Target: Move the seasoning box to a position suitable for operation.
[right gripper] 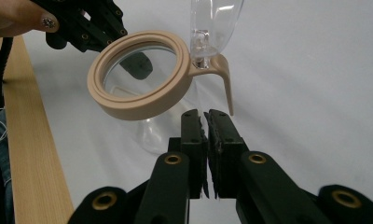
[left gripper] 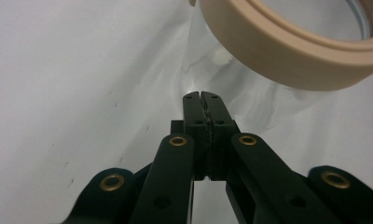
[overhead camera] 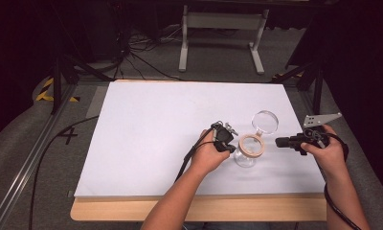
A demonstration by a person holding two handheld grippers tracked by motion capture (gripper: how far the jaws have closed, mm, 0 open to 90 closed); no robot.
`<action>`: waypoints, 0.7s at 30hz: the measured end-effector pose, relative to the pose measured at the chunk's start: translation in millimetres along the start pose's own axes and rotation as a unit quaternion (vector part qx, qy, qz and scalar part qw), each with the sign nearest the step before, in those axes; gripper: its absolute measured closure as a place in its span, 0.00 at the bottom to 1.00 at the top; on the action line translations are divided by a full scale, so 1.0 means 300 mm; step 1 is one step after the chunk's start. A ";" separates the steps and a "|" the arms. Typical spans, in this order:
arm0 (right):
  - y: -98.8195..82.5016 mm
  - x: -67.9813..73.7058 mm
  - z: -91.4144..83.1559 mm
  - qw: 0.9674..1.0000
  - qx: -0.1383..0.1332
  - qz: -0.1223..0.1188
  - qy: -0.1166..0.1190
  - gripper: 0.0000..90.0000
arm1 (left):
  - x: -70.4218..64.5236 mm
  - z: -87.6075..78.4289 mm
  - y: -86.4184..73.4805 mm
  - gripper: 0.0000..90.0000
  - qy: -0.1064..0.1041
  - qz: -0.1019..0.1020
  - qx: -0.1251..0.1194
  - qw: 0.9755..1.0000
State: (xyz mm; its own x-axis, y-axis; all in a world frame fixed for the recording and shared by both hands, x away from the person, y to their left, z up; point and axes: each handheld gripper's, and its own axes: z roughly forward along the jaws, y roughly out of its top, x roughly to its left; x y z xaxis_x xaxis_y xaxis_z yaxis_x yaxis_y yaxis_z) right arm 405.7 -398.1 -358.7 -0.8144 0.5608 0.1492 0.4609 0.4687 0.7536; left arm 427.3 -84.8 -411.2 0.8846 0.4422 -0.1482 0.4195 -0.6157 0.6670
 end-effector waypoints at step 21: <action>-0.013 0.004 -0.011 1.000 0.000 0.002 -0.006 0.95 | -0.084 0.013 0.011 0.99 -0.021 0.048 0.034 0.998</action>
State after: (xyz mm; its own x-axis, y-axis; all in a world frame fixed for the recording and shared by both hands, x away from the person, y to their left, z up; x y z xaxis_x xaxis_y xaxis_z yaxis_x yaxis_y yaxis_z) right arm 401.8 -401.6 -359.4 -0.8086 0.5702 0.1452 0.4638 0.4659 0.7535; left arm 407.2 -100.6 -408.1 0.9286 0.3522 -0.1172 0.3439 -0.6975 0.6286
